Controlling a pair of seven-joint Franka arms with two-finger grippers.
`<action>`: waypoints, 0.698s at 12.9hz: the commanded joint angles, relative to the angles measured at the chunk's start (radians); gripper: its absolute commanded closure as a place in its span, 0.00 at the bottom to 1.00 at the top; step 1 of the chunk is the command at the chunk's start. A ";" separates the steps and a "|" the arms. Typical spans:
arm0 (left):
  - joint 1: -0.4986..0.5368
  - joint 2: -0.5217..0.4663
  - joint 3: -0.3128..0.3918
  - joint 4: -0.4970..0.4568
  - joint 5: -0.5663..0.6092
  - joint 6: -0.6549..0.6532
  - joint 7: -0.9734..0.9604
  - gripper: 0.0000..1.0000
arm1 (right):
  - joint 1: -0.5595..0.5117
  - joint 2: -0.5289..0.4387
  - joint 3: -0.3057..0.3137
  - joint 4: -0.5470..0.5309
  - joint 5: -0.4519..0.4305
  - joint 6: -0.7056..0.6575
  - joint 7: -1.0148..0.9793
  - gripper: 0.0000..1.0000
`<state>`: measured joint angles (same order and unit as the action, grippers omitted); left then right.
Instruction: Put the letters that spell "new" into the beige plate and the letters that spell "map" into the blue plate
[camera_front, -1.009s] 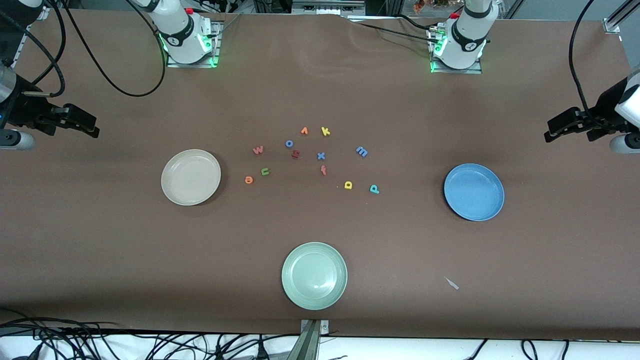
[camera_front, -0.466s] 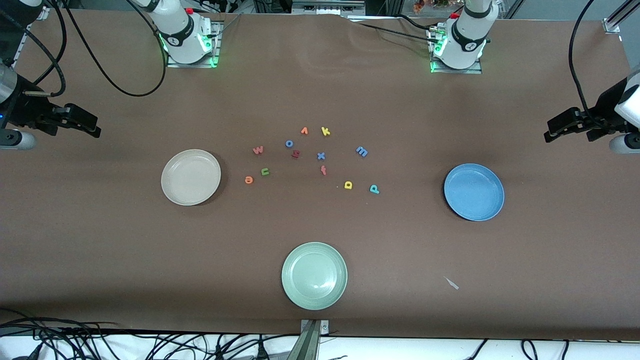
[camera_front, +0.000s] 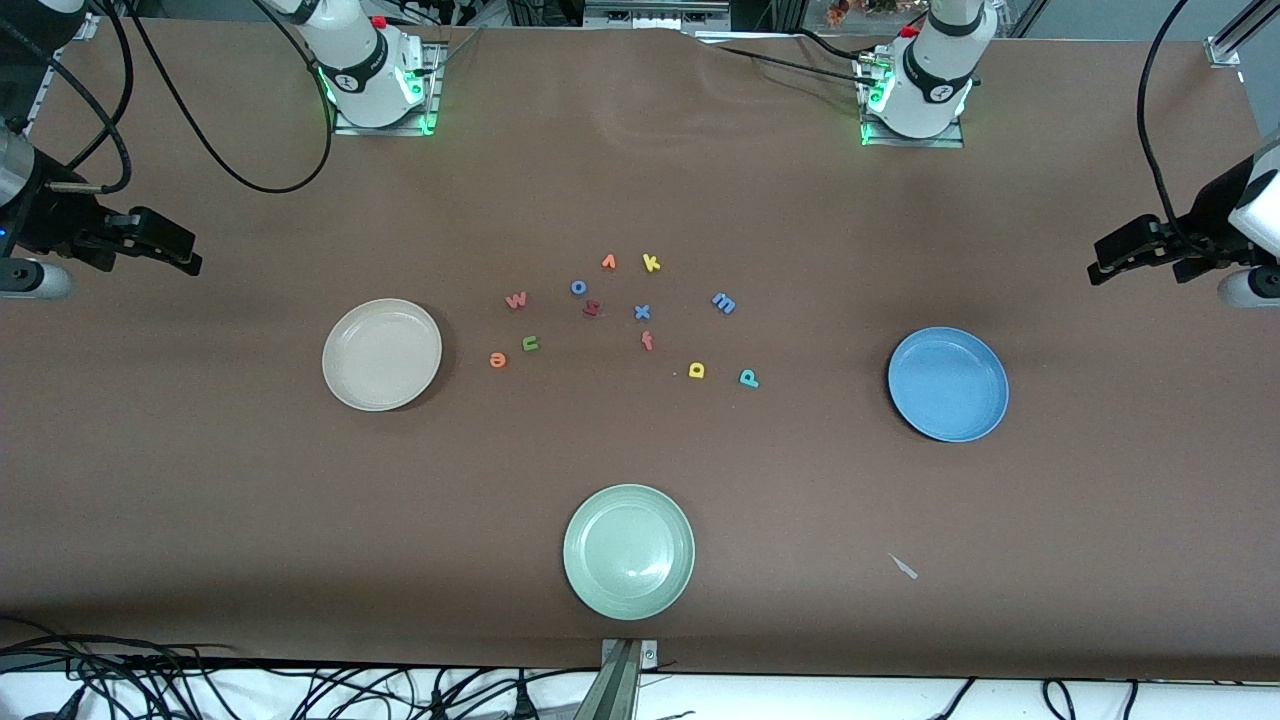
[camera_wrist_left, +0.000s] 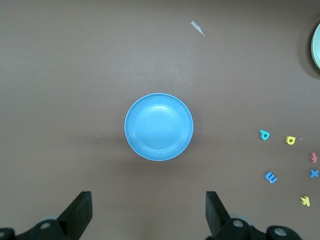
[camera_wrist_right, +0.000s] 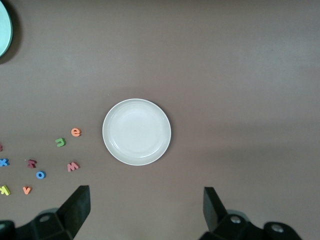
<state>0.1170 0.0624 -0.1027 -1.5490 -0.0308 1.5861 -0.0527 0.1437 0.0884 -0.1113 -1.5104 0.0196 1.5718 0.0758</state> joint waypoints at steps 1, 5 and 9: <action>-0.003 -0.007 0.003 -0.009 -0.011 0.003 0.013 0.00 | -0.003 0.005 0.004 0.022 0.017 0.005 -0.007 0.00; -0.007 0.005 0.003 -0.009 -0.011 0.002 0.007 0.00 | -0.003 0.005 0.002 0.022 0.016 0.030 -0.005 0.00; -0.008 0.010 0.003 -0.009 -0.011 0.002 0.001 0.00 | -0.004 0.007 0.001 0.022 0.016 0.030 -0.013 0.00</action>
<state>0.1151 0.0770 -0.1038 -1.5534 -0.0308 1.5861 -0.0534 0.1436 0.0884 -0.1108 -1.5096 0.0199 1.6044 0.0751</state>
